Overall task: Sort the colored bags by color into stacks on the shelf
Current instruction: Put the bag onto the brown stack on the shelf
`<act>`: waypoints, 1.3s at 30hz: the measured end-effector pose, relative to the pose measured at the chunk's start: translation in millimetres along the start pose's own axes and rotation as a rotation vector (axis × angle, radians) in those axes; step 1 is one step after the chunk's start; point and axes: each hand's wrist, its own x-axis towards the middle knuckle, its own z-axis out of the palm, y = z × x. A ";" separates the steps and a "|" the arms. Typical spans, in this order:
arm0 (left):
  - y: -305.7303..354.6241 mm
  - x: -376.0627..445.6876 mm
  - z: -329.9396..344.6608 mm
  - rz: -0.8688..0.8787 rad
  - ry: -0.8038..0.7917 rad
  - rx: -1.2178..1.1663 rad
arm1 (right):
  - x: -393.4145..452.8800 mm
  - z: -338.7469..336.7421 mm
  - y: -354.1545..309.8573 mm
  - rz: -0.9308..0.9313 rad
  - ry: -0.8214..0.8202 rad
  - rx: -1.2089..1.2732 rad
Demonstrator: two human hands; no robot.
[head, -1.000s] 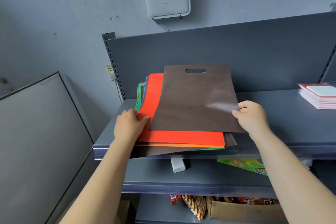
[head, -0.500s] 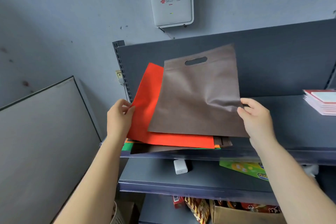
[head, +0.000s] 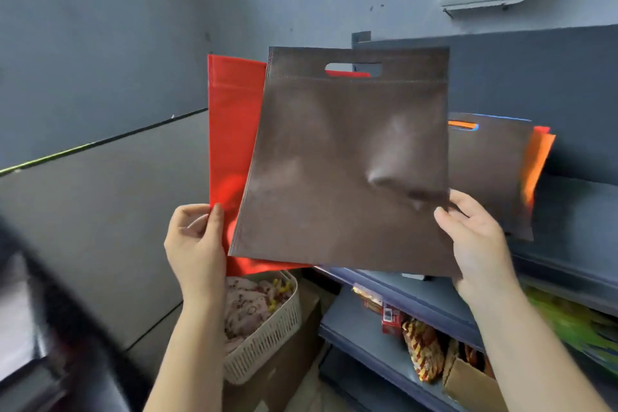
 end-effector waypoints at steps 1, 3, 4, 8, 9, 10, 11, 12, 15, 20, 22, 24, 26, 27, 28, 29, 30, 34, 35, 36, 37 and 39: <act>0.6 0.0 -21.9 0.012 0.046 0.011 | -6.5 14.1 4.3 0.017 -0.034 -0.009; 2.3 2.0 -62.7 0.030 0.119 0.034 | -18.6 42.2 13.9 0.039 -0.102 0.007; 4.2 3.4 -84.2 0.034 0.146 0.040 | -25.0 57.1 18.5 0.055 -0.141 0.033; 18.1 4.3 -174.6 0.075 0.290 0.097 | -55.1 123.4 34.3 0.118 -0.307 0.075; 22.4 3.0 -197.3 0.093 0.333 0.115 | -63.4 140.9 37.9 0.128 -0.352 0.074; 26.6 1.5 -219.6 0.111 0.374 0.140 | -72.5 158.9 40.7 0.138 -0.394 0.068; 31.0 0.1 -241.8 0.131 0.413 0.174 | -82.3 176.6 42.4 0.150 -0.430 0.064; 35.7 -1.1 -263.1 0.149 0.451 0.207 | -91.9 194.2 44.0 0.161 -0.463 0.070; 47.8 -3.7 -328.3 0.165 0.565 0.299 | -119.0 245.7 46.5 0.189 -0.569 0.123; 62.8 -8.9 -427.5 0.134 0.709 0.417 | -167.6 330.4 44.0 0.182 -0.728 0.147; 66.3 -10.8 -457.3 0.117 0.739 0.481 | -184.4 358.1 45.6 0.157 -0.756 0.110; 67.6 -13.9 -483.1 0.096 0.754 0.553 | -197.2 380.5 49.5 0.105 -0.772 0.015; 68.4 -19.1 -502.8 0.082 0.755 0.640 | -203.7 397.6 55.1 0.027 -0.785 -0.128; 68.8 -22.2 -510.0 0.081 0.747 0.683 | -204.8 404.2 57.8 -0.032 -0.791 -0.236; 69.2 -25.9 -515.8 0.081 0.735 0.720 | -204.7 409.4 60.6 -0.102 -0.790 -0.363; 69.7 -29.3 -520.4 0.084 0.725 0.752 | -203.6 413.2 63.2 -0.169 -0.784 -0.483; 70.3 -32.9 -524.3 0.083 0.719 0.775 | -201.9 415.6 66.2 -0.220 -0.779 -0.577; 73.7 -51.1 -534.1 0.046 0.754 0.824 | -194.4 417.9 77.2 -0.320 -0.817 -0.851; 75.0 -56.9 -535.9 0.037 0.773 0.824 | -192.8 417.9 78.8 -0.338 -0.835 -0.907; 77.1 -63.2 -537.2 0.030 0.795 0.819 | -191.6 418.0 79.9 -0.346 -0.850 -0.951; 79.6 -69.2 -538.4 0.030 0.816 0.810 | -191.2 418.2 79.6 -0.347 -0.864 -0.987; 85.4 -82.1 -540.8 0.048 0.855 0.797 | -192.3 419.2 77.1 -0.366 -0.888 -1.073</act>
